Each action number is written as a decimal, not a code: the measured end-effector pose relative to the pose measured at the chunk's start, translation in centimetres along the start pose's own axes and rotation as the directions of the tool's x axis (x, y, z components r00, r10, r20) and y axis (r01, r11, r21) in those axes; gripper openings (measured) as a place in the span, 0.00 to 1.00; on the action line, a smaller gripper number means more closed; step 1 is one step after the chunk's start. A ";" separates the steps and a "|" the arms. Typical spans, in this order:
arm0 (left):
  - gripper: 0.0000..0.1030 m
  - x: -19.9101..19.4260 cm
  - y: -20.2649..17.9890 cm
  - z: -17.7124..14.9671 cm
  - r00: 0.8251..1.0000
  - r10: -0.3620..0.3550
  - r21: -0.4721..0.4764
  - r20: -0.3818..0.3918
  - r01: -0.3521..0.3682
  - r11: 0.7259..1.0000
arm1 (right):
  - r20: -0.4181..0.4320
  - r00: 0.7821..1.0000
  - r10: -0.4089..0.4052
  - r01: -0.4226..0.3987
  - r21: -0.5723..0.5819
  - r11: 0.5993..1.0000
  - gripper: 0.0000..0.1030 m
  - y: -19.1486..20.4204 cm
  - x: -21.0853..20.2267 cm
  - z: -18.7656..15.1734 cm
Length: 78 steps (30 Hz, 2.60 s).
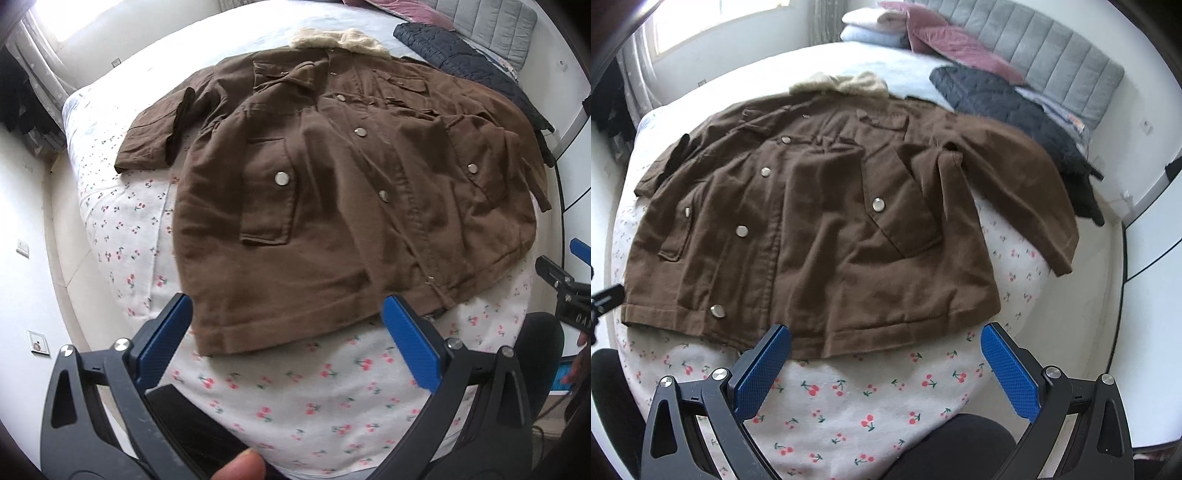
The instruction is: Fold large clothes
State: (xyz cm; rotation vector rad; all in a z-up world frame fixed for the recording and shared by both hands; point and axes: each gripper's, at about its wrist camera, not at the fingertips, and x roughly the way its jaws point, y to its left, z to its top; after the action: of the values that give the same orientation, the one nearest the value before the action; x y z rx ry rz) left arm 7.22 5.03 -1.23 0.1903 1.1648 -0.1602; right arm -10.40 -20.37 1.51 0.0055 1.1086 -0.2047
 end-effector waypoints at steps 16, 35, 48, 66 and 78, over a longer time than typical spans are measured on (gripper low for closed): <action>0.99 6.8 13.2 0.5 0.967 -0.206 -0.217 -0.153 0.170 0.961 | -0.123 0.944 0.307 -0.300 0.072 0.951 1.00 -10.1 7.9 3.6; 0.67 12.4 13.9 -0.9 0.819 -0.568 -0.274 -0.083 0.529 0.803 | -0.198 0.862 0.467 -0.439 0.169 0.882 0.87 -12.9 17.9 5.1; 0.16 9.2 12.0 -1.4 0.828 -0.556 -0.313 -0.072 0.511 0.801 | -0.201 0.863 0.463 -0.439 0.152 0.885 0.12 -12.2 15.1 4.5; 0.10 0.6 15.4 -0.1 0.881 -0.468 -0.295 0.071 0.467 0.834 | -0.057 0.908 0.416 -0.419 -0.050 0.907 0.07 -9.0 1.4 4.4; 0.13 5.3 14.9 -4.1 0.940 -0.278 -0.197 -0.198 0.240 0.951 | -0.296 0.929 0.222 -0.218 0.047 0.975 0.24 -12.5 9.4 -0.4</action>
State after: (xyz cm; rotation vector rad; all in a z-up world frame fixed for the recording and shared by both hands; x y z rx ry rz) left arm 8.99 20.35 -6.70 -0.1020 1.4203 -0.2769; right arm -8.82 -34.14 -5.82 0.1777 1.3991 -0.0079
